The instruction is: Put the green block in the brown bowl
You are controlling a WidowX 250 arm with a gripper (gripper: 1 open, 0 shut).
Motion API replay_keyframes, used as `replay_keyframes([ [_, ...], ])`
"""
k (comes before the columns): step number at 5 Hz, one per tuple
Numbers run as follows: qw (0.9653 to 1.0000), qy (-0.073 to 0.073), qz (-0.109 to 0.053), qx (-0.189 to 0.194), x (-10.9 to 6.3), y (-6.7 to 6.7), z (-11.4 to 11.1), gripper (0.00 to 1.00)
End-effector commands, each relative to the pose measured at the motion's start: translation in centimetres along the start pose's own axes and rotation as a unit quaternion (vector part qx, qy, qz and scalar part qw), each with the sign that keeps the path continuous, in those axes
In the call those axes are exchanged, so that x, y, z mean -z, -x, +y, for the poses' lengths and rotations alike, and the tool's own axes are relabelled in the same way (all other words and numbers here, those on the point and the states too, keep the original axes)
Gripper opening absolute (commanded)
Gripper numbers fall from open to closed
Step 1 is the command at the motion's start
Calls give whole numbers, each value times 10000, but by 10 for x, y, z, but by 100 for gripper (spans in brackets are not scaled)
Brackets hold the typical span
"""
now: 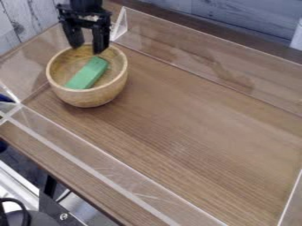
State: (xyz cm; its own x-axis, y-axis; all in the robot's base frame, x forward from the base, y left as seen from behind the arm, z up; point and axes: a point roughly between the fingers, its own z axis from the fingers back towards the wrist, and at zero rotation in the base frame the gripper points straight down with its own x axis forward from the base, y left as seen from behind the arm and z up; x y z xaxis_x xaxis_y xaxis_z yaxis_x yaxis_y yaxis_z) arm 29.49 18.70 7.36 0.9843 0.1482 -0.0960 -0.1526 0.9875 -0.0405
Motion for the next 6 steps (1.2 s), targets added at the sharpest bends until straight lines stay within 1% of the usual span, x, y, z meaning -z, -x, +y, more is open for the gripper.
replay_keyframes([
  [1, 9993, -101, -340, 105, -28, -4, -6, 100],
  [2, 9982, -29, -519, 289, -46, -11, -19, 100],
  [3, 9963, 6, -693, 502, -66, -19, -35, 100],
  [4, 9939, 49, -773, 786, -79, -32, -61, 100],
  [5, 9945, 39, -757, 729, -72, -38, -55, 0],
  [6, 9947, 53, -656, 785, -61, -36, -58, 0],
])
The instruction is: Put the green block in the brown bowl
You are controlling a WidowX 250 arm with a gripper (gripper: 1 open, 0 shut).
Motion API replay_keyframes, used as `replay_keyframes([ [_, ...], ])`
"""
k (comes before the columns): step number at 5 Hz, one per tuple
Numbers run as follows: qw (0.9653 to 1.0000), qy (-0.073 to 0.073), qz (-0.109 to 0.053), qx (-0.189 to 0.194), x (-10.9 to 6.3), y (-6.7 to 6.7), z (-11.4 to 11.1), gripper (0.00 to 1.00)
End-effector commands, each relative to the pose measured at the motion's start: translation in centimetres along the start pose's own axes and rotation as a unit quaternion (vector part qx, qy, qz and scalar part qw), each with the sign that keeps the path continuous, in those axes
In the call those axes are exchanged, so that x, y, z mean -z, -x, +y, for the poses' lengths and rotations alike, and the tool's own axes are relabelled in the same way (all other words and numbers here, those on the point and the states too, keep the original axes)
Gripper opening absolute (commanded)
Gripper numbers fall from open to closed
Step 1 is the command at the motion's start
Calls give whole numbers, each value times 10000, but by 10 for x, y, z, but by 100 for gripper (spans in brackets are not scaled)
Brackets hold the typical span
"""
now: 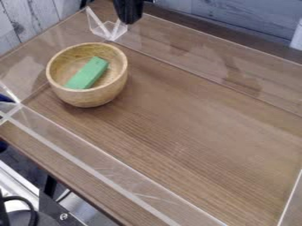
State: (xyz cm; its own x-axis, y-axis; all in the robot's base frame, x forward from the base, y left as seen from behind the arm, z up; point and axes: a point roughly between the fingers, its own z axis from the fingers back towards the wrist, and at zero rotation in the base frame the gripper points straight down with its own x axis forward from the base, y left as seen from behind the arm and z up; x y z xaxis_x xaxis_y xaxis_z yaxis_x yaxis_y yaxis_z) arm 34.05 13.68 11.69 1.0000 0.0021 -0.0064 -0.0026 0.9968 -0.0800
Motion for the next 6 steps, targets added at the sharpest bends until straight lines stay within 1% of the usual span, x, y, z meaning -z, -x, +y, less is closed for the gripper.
replay_keyframes([
  [1, 9995, -32, -110, 289, -3, 0, -17, 0],
  [2, 9985, 32, 5, 548, 13, 0, -35, 0],
  [3, 9967, 75, 64, 806, 25, 1, -56, 0],
  [4, 9963, 83, 99, 854, 38, -5, -57, 0],
  [6, 9951, 78, 265, 944, 71, -9, -59, 0],
])
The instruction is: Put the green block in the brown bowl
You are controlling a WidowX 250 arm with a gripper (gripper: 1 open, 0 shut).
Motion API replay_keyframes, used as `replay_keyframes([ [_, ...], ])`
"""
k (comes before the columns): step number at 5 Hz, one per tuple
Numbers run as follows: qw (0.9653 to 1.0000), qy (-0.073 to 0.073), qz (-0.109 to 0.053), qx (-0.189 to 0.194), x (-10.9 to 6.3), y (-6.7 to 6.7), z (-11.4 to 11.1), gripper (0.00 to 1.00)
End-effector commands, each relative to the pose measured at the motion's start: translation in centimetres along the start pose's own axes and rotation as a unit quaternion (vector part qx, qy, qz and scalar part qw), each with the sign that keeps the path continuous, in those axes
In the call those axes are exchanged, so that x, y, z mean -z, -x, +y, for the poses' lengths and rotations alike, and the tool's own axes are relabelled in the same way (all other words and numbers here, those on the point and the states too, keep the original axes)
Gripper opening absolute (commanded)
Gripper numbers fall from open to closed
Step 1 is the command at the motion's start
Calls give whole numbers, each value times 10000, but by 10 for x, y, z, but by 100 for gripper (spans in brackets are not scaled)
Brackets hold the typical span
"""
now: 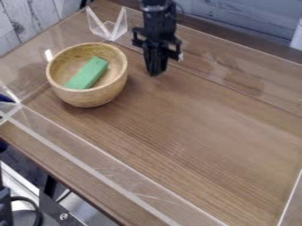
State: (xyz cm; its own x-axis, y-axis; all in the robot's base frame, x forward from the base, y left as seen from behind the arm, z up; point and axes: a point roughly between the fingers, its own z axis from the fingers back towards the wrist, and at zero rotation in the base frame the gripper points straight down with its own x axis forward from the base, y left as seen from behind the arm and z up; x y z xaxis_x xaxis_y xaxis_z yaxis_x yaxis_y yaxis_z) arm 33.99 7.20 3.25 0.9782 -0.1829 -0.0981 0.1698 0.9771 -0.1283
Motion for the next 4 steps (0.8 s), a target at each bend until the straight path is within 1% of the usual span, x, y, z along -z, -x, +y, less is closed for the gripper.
replay_keyframes([
  [1, 9995, -144, -279, 20, -15, -9, 1, 0],
  [4, 9996, -75, -275, -83, -12, -10, 1, 0],
])
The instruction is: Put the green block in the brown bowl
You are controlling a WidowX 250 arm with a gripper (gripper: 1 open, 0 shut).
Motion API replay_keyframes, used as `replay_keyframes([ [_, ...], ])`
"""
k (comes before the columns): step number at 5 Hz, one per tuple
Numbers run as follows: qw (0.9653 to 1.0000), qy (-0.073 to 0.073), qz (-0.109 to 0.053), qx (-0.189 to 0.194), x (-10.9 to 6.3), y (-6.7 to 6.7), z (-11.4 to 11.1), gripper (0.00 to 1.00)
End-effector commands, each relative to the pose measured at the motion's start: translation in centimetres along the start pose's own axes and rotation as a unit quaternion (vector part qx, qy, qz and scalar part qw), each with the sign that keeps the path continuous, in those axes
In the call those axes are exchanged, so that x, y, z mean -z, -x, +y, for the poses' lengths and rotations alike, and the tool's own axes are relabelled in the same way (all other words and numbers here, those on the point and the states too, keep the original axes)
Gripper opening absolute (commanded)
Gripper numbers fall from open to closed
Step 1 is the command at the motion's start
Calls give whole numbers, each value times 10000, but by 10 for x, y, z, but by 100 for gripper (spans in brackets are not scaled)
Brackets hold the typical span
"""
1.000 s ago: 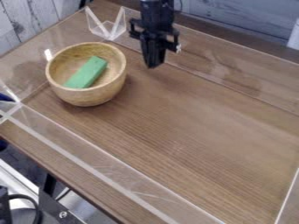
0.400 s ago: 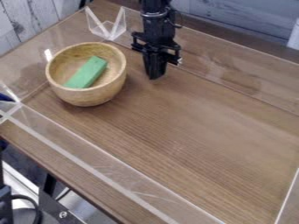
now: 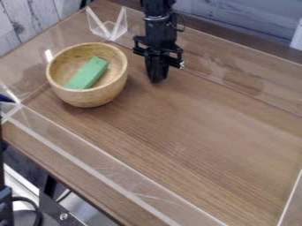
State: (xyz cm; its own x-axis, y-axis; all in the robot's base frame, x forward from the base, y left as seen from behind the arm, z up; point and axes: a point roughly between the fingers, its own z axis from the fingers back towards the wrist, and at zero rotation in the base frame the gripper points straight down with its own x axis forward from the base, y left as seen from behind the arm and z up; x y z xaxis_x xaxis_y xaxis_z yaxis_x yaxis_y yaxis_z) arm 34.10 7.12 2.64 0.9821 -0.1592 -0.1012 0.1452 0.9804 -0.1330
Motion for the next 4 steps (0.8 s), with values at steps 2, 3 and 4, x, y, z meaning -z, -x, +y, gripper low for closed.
replay_keyframes([
  [2, 9995, -59, -305, -31, -19, -9, -1, 0],
  [3, 9995, -37, -318, -64, -19, -9, -1, 0],
  [4, 9994, -15, -333, -97, -20, -9, -2, 0],
])
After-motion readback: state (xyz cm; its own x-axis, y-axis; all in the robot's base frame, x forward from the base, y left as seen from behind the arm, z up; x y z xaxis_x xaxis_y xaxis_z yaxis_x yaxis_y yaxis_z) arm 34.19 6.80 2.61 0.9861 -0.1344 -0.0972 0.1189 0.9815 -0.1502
